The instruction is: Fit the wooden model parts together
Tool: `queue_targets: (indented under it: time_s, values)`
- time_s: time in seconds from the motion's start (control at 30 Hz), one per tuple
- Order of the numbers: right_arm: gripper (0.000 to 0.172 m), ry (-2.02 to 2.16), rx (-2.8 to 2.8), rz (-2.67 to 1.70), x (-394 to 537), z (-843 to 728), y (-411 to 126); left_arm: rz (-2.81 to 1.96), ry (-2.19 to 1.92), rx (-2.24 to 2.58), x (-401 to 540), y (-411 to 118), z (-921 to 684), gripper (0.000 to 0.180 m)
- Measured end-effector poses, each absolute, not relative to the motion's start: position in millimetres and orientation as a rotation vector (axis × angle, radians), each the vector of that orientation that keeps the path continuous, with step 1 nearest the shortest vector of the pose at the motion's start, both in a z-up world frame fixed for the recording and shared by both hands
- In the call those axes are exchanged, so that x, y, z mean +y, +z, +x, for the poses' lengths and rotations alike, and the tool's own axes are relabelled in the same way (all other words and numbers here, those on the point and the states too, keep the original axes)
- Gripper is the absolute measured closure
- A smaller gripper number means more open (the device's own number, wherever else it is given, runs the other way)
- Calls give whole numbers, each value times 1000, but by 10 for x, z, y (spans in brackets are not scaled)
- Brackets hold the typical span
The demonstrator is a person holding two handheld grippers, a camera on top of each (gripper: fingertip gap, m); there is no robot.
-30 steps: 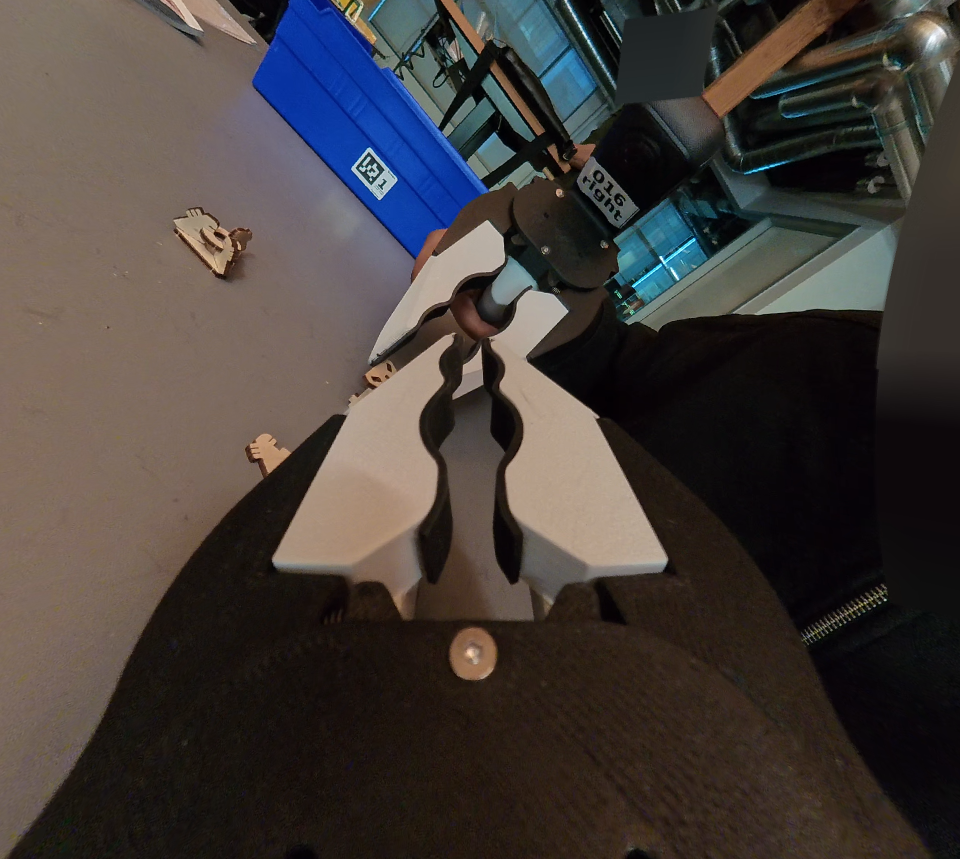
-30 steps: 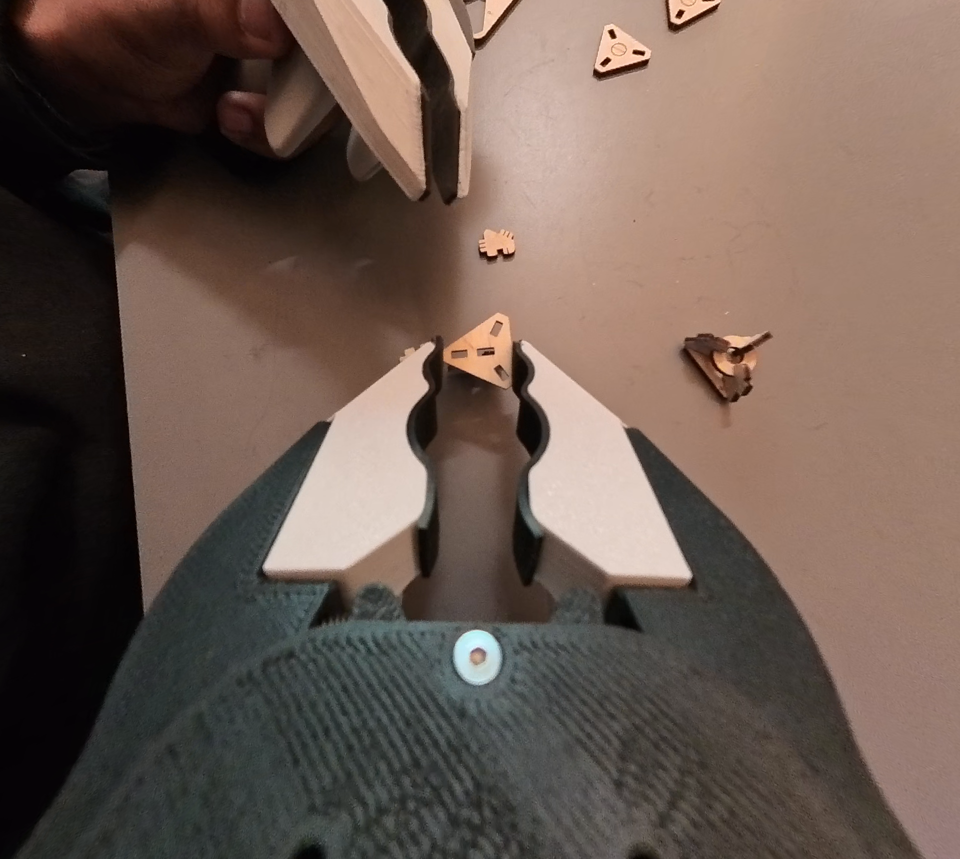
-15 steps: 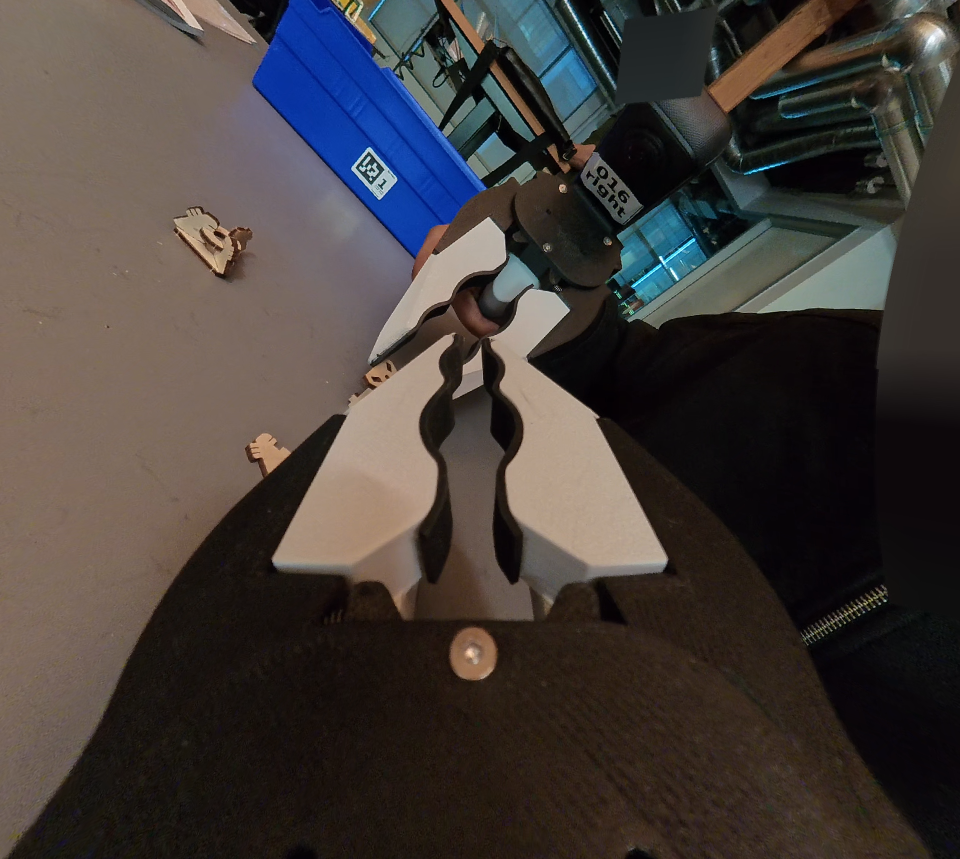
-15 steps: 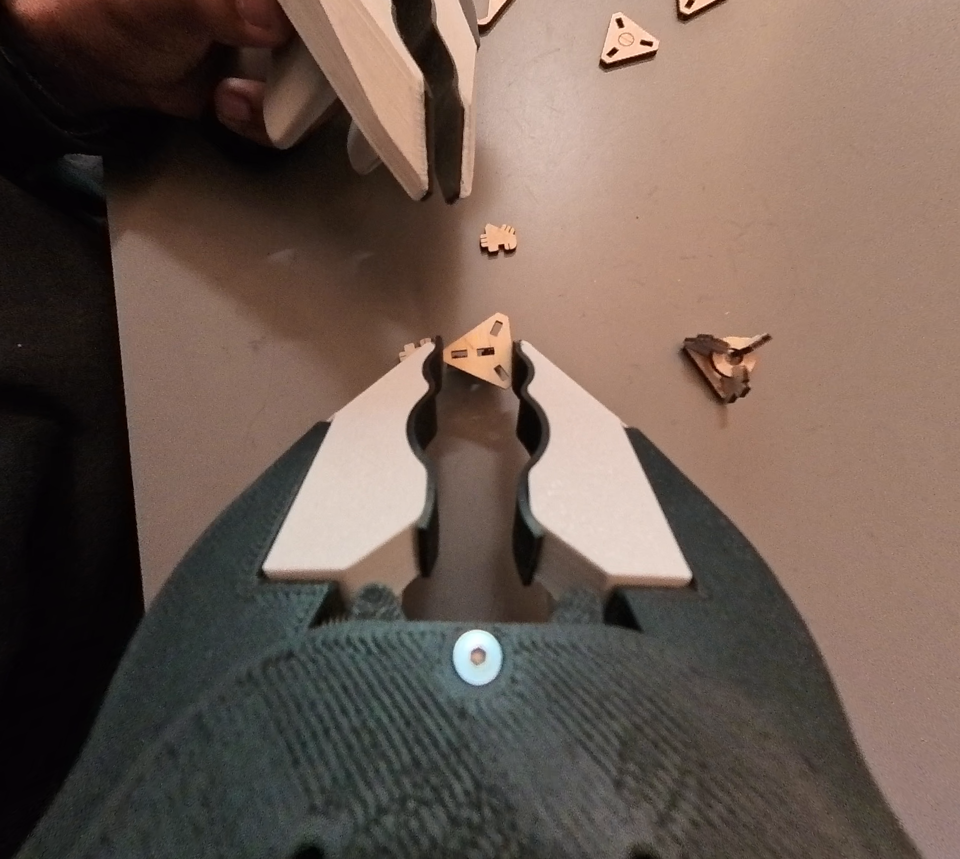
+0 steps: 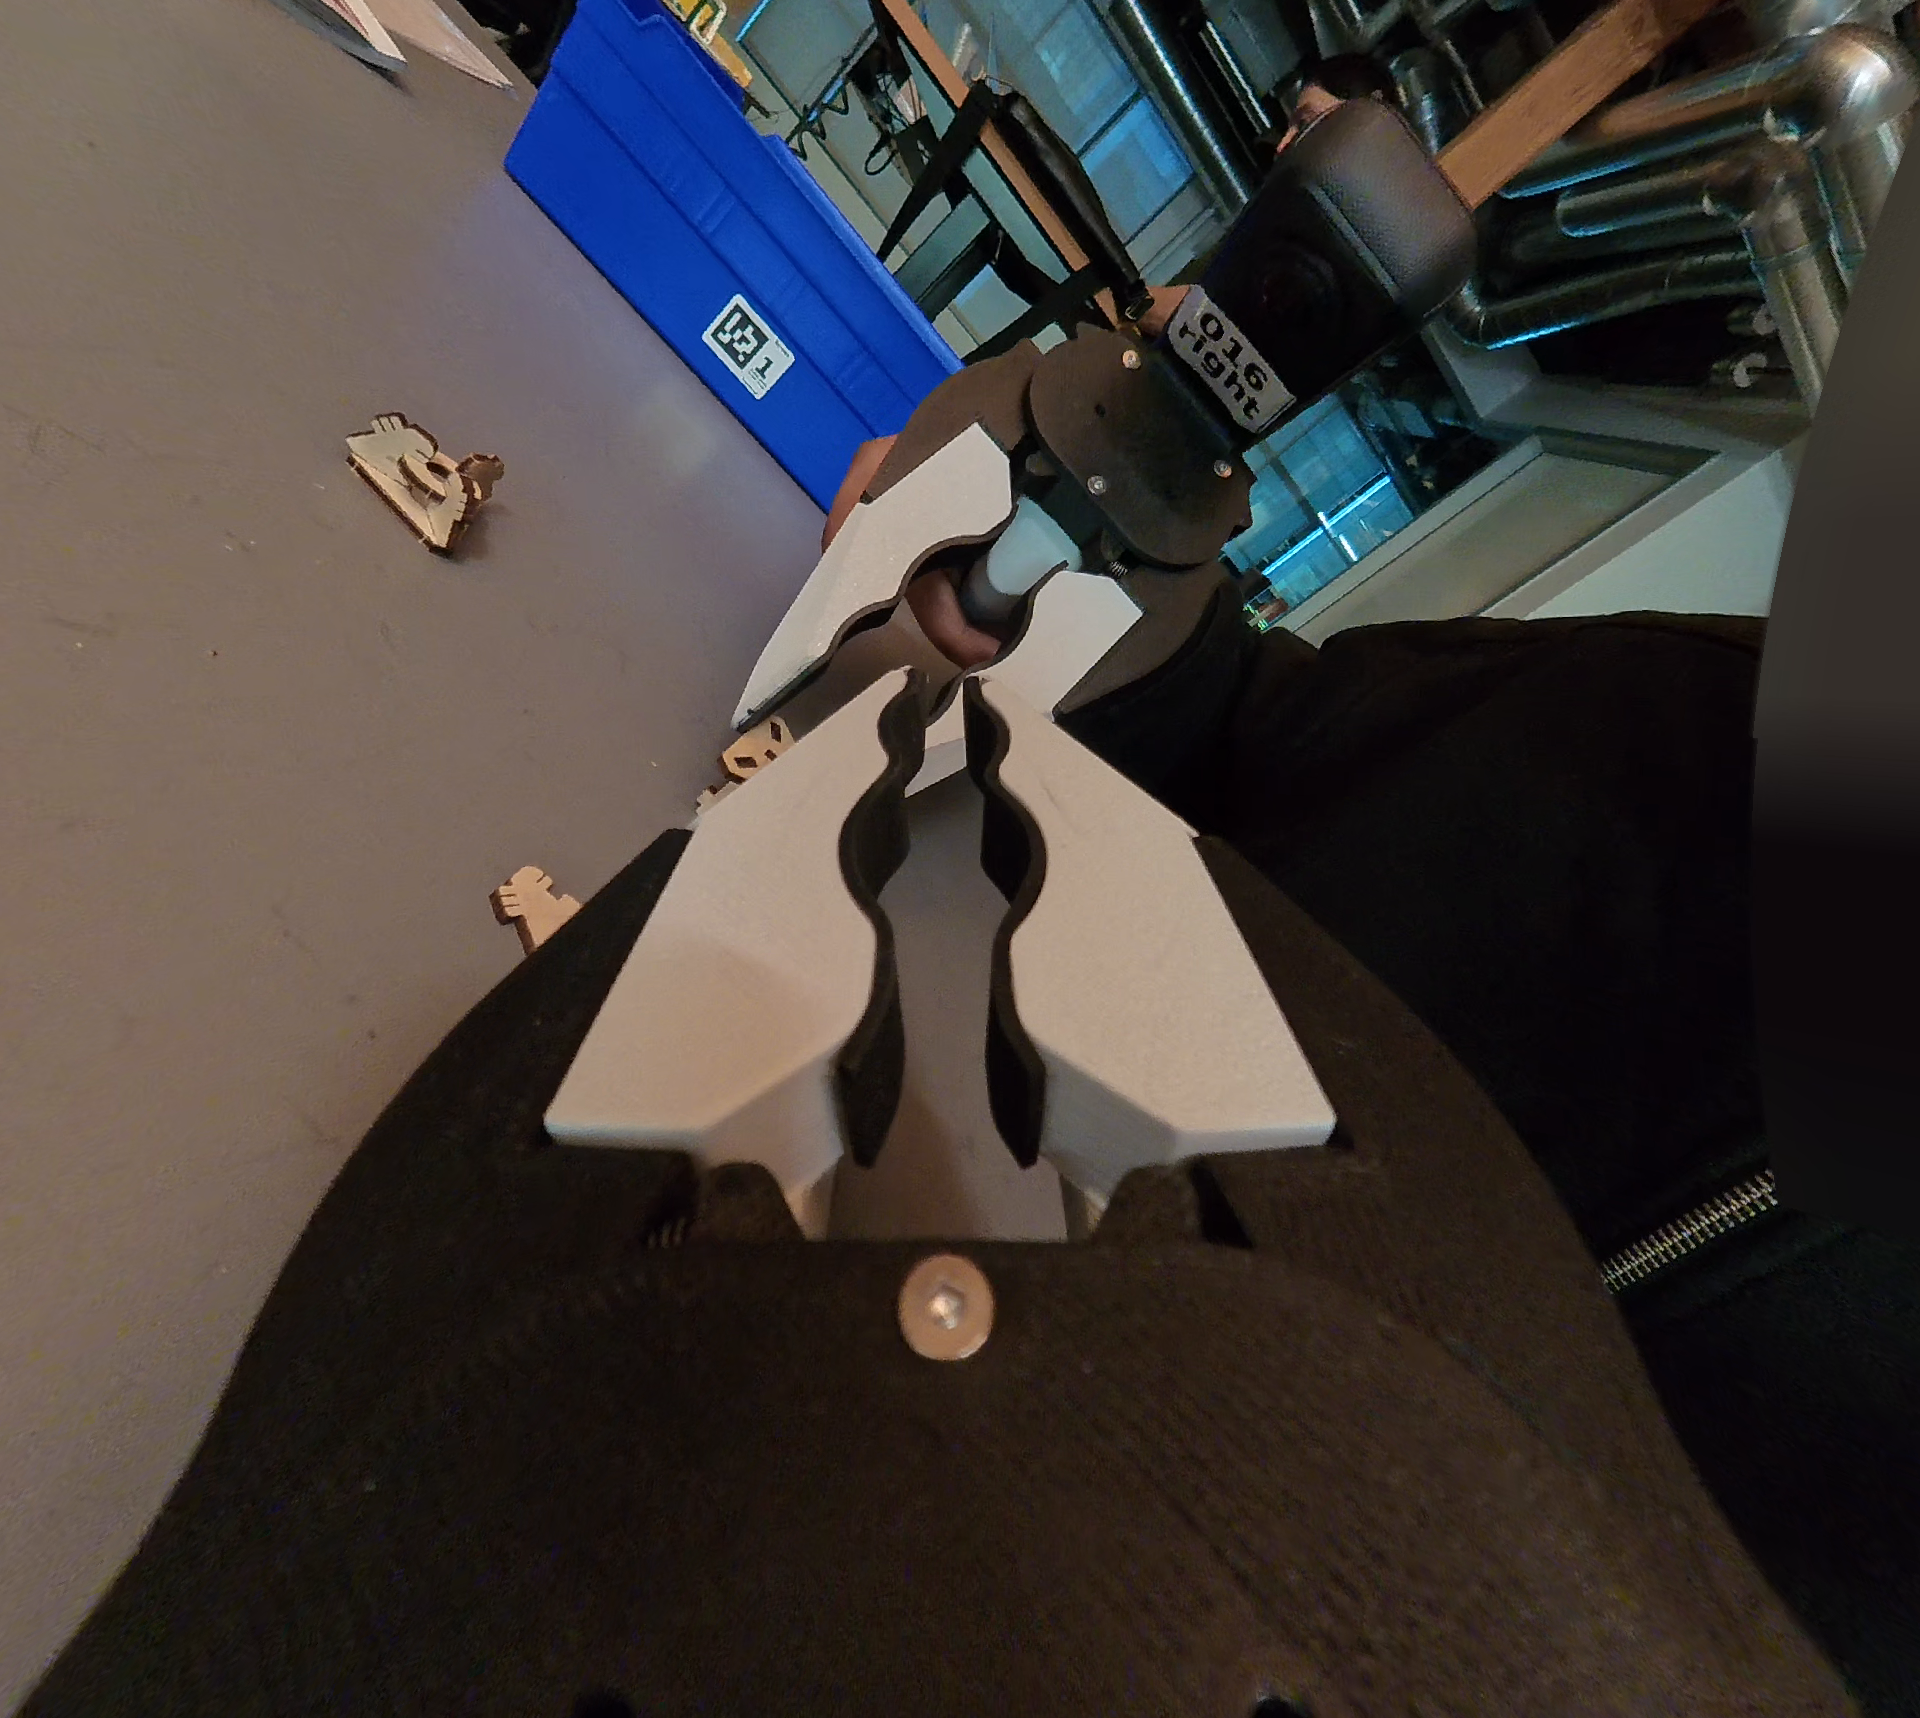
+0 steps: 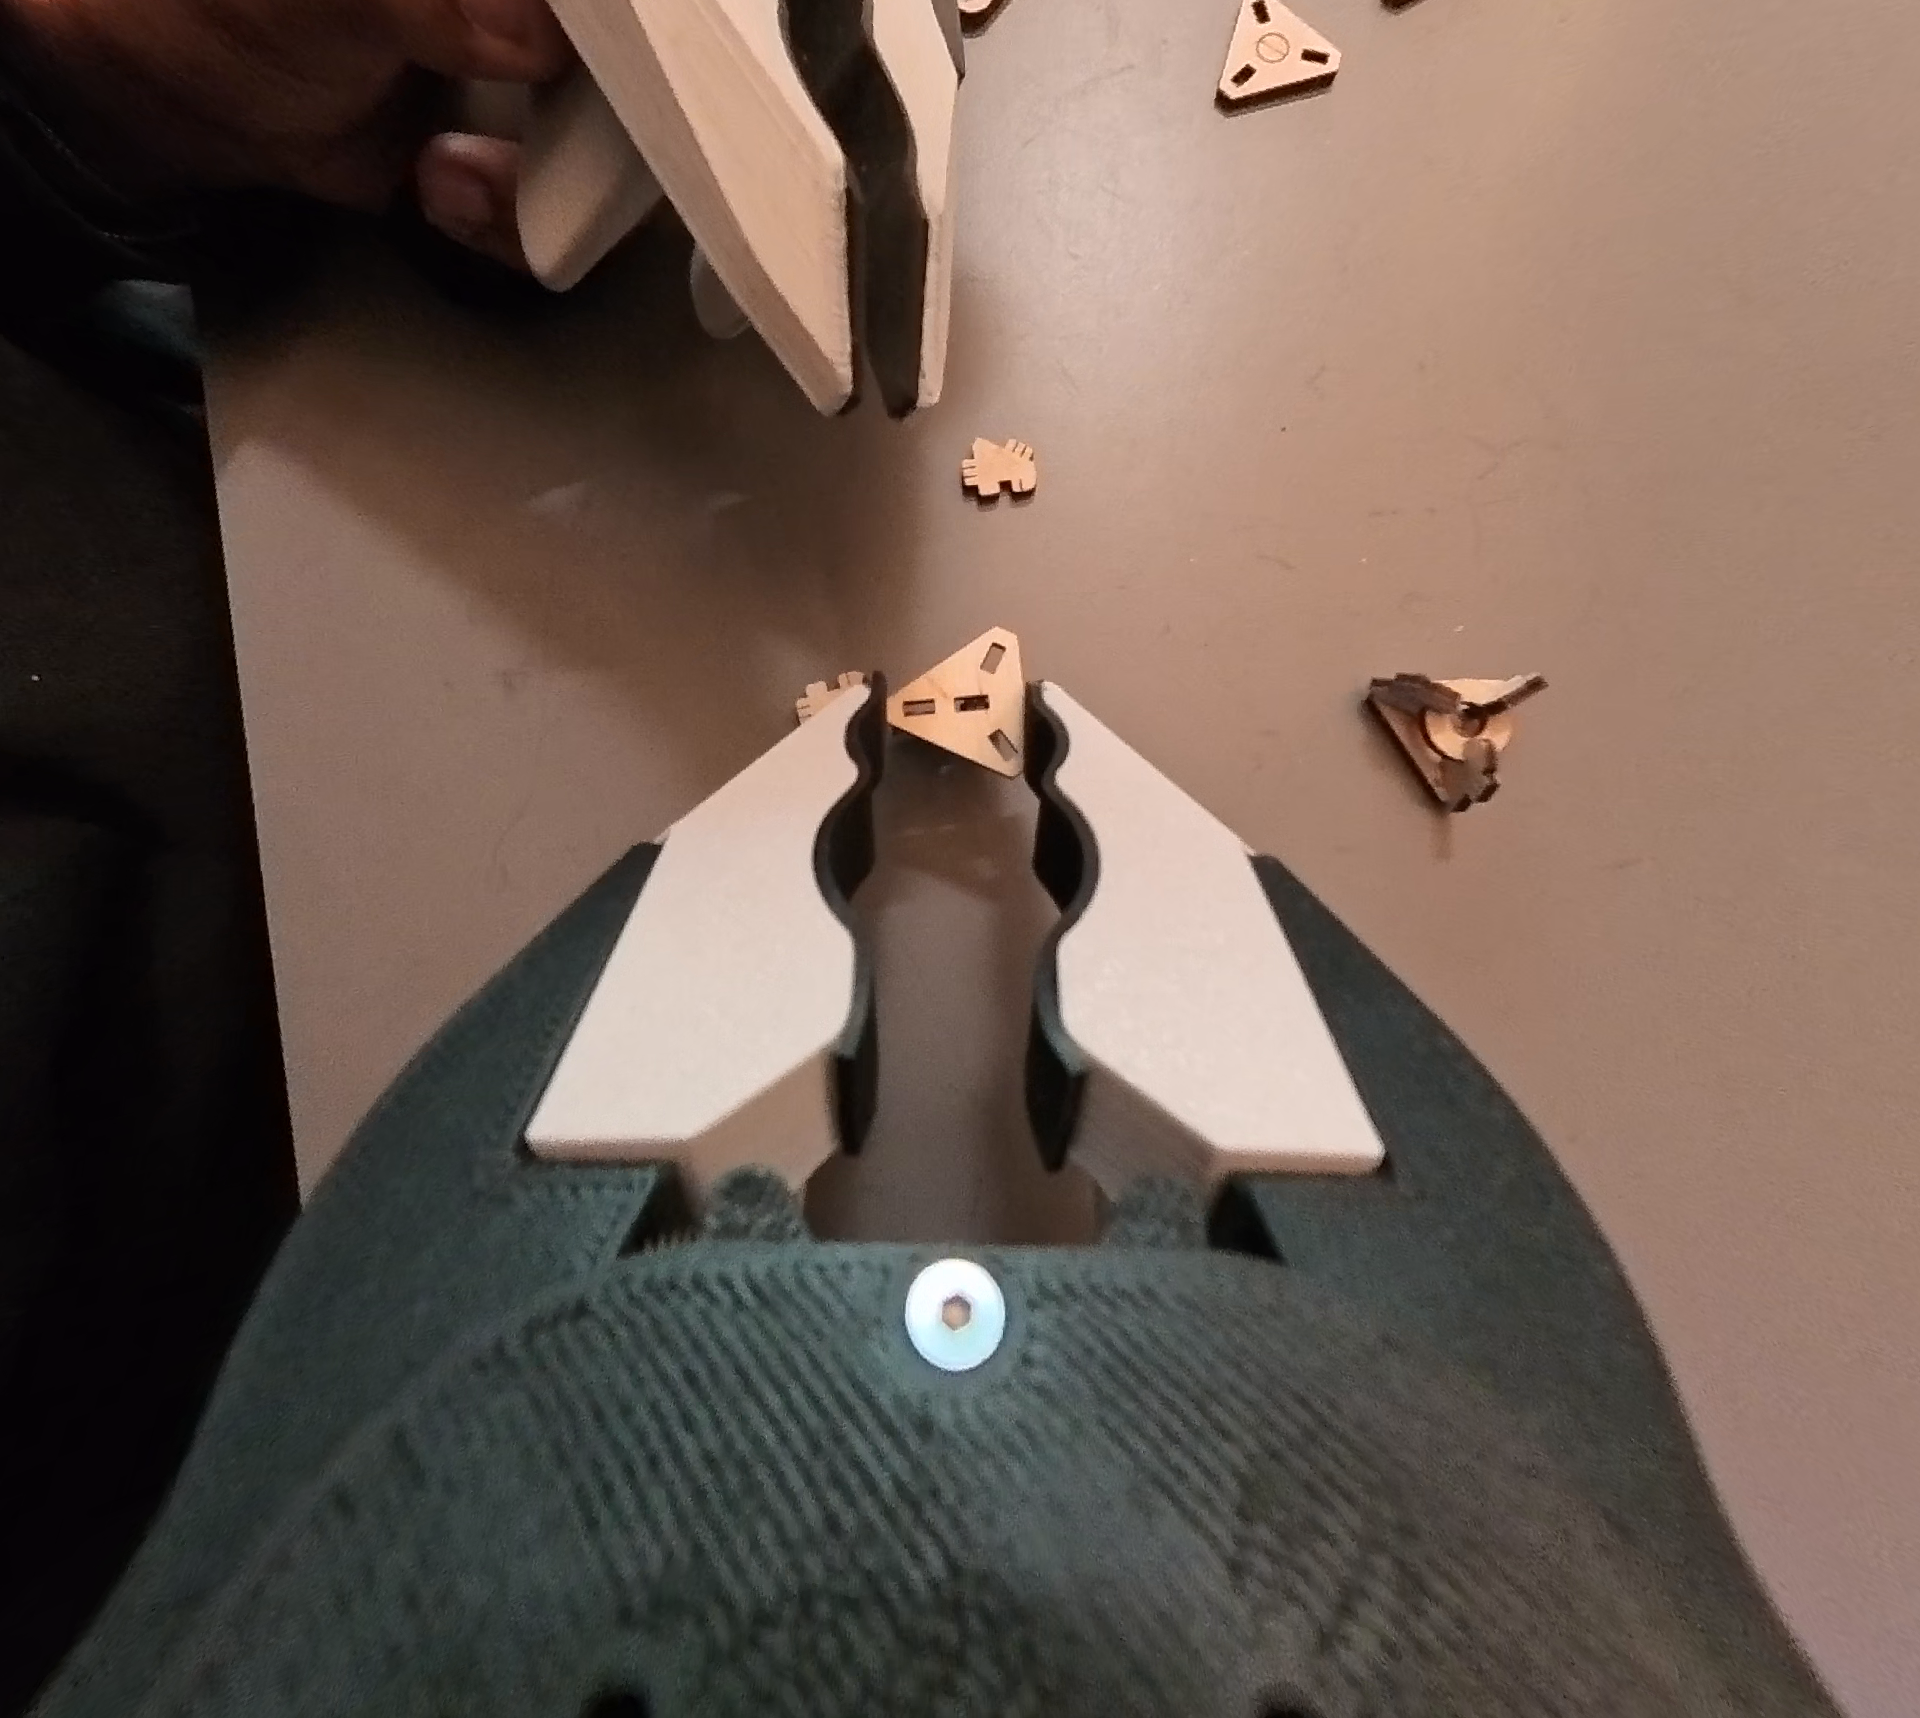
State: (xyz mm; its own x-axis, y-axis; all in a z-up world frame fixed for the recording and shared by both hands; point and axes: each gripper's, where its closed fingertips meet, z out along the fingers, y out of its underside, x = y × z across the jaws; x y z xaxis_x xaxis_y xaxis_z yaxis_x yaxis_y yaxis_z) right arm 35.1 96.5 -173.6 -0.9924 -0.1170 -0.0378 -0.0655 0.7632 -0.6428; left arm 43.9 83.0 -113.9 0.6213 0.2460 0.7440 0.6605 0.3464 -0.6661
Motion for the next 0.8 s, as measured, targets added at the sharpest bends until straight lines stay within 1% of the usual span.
queue_targets:
  time_s: [0.47, 0.7, 0.8]
  values:
    - [147, -1107, 2822, -125, 988, 345, -1735, -1254, -318, -940, 850, -1190, 425, 176]
    - [147, -1212, 2773, -130, 983, 346, -1729, -1487, -190, -1008, 960, -1412, 362, 162]
    - [147, -1239, 2760, -133, 985, 345, -1728, -1585, -124, -1064, 955, -1540, 291, 163]
